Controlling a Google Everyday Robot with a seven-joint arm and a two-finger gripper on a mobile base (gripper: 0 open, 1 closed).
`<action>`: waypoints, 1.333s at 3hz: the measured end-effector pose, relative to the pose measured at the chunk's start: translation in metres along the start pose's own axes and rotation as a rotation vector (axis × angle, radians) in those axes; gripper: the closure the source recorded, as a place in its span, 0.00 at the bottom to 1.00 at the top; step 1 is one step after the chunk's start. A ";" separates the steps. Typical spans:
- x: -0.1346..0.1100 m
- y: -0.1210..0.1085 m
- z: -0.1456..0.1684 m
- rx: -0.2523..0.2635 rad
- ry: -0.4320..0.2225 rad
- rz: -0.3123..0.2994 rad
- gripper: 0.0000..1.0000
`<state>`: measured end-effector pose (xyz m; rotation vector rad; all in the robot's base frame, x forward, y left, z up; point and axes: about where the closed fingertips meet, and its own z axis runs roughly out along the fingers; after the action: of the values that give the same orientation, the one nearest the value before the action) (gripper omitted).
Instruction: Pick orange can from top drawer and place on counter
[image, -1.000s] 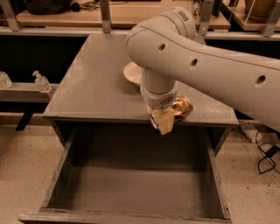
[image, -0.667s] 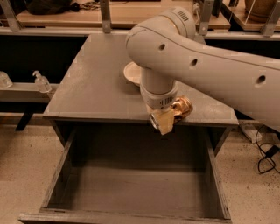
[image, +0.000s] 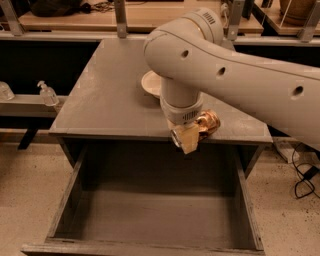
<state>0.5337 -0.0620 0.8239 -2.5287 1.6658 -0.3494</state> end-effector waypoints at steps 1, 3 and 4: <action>0.000 0.000 0.000 0.000 0.000 0.000 1.00; 0.000 0.000 -0.001 0.000 0.000 0.000 0.82; 0.000 0.000 -0.001 0.000 0.000 0.000 0.51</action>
Offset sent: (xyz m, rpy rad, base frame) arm 0.0643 -0.0683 0.1955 0.1222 -0.1749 -0.0535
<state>0.5338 -0.0621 0.8248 -2.5284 1.6657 -0.3495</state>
